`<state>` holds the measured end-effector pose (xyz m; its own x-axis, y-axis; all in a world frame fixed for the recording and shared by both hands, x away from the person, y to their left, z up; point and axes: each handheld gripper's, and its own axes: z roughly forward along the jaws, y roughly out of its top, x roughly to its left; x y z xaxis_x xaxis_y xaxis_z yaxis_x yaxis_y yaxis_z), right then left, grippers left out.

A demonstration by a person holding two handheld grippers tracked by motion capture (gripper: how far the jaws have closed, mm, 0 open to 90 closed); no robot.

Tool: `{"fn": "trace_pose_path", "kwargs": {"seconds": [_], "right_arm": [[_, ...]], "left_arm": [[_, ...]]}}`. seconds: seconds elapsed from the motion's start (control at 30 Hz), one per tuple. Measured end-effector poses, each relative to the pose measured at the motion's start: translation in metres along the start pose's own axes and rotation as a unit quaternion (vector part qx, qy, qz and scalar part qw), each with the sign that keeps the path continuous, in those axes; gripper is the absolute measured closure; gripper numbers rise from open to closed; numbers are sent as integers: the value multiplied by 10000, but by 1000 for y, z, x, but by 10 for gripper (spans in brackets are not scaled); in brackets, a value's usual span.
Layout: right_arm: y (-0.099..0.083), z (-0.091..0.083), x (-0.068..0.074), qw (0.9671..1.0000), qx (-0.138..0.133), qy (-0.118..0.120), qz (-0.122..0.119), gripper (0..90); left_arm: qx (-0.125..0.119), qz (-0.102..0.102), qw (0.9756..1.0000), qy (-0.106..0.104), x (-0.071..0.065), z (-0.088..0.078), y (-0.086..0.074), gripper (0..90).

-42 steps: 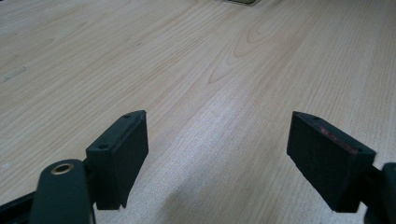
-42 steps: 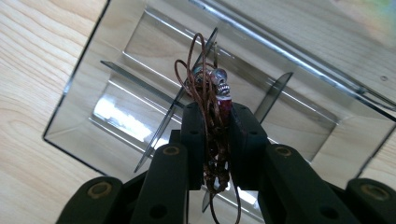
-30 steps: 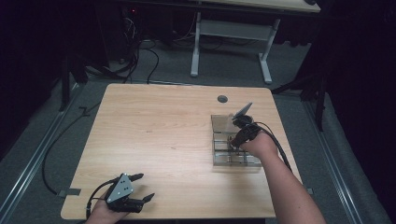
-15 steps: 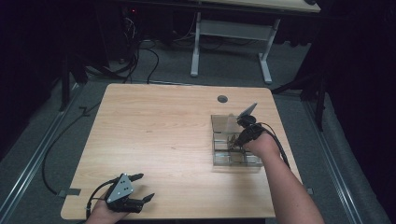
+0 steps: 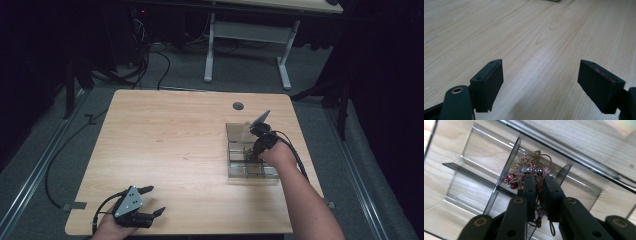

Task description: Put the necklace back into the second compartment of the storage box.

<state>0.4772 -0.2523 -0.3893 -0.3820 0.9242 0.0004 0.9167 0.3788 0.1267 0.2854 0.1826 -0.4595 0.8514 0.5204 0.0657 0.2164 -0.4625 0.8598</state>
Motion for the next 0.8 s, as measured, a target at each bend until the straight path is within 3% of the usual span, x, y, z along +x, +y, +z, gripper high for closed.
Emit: {"fn": "trace_pose_path", "kwargs": {"seconds": [0.17,0.23,0.37,0.53,0.8], "right_arm": [[1,10,5,9999,89,8,-73,836],[1,9,7,10000,71,-35,-7,772],[-2,-9,5,9998,-162,17,129,669],[-11,-32,0,9993,-318,108,172,624],[-28,-33,-6,9991,-149,292,260,619]], "left_arm": [[5,7,10000,-3,0,0,0,211],[13,7,10000,-2,0,0,0,210],[26,4,10000,3,0,0,0,211],[32,1,10000,22,0,1,0,212],[56,4,10000,21,0,1,0,212]]}}
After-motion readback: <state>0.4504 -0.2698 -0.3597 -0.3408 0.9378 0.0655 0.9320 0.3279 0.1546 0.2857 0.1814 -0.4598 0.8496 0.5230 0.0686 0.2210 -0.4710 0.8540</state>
